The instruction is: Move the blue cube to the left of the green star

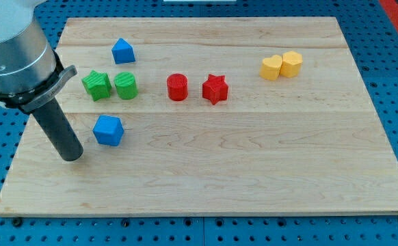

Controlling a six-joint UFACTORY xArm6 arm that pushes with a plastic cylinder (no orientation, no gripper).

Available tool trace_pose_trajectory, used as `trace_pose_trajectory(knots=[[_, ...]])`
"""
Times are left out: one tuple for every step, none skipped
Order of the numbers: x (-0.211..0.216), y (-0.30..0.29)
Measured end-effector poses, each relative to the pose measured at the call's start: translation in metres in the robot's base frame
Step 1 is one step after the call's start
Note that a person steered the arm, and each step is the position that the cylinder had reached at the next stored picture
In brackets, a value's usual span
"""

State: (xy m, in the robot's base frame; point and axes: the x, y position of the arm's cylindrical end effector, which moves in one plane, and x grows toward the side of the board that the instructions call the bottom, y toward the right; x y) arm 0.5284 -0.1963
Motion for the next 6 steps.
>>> trace_pose_trajectory(knots=[[0.001,-0.005],[0.014,0.017],[0.025,0.068],[-0.004,0.111],[-0.044,0.079],[-0.032,0.009]])
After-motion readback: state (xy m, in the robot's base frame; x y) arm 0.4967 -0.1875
